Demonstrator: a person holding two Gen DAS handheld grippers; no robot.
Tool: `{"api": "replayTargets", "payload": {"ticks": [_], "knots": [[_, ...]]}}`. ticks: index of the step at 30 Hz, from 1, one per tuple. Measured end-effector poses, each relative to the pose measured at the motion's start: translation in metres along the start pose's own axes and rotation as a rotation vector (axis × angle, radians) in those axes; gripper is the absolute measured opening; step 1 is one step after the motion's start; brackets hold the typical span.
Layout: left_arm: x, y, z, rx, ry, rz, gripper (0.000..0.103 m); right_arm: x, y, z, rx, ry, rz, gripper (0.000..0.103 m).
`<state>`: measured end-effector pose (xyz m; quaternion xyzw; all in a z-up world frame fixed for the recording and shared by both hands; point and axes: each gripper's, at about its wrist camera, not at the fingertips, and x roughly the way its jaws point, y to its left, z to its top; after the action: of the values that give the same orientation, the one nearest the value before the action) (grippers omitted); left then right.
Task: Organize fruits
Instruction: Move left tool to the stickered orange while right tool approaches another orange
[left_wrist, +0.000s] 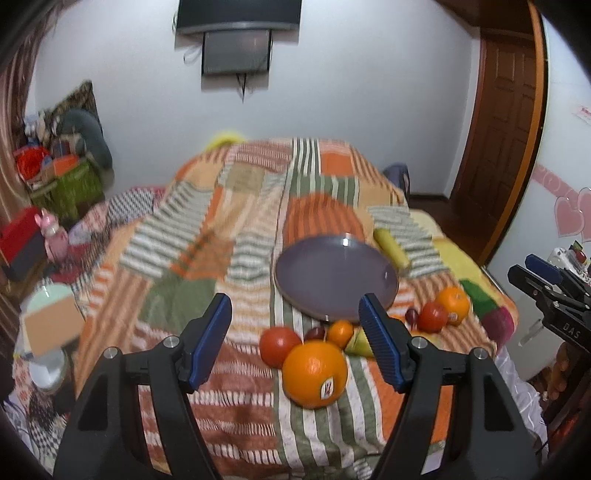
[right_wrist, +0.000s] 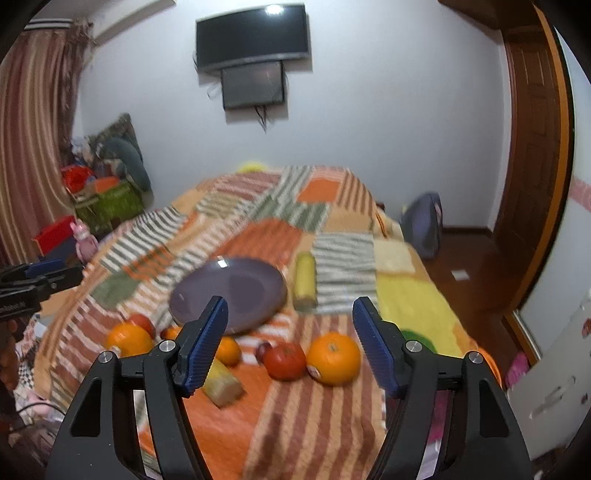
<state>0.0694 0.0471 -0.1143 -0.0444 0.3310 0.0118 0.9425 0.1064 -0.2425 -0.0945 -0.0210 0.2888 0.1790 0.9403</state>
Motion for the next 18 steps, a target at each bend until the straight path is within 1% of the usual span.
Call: {"api": "replayTargets", "payload": {"ticks": [3,8,15,18], "knots": [[0.016,0.002,-0.010,-0.001,0.061,-0.001,0.072,0.006,-0.009,-0.008,0.013,0.051,-0.017,0.067],[0.041,-0.005,-0.025,0.001,0.138,0.002,0.072,0.023,-0.025,-0.018,0.034,0.124,-0.042,0.067],[0.073,-0.008,-0.037,-0.030,0.238,-0.004,0.072,0.056,-0.044,-0.023,0.073,0.195,-0.047,0.067],[0.084,-0.012,-0.039,-0.032,0.273,-0.003,0.072,0.069,-0.051,-0.026,0.104,0.229,-0.029,0.064]]}}
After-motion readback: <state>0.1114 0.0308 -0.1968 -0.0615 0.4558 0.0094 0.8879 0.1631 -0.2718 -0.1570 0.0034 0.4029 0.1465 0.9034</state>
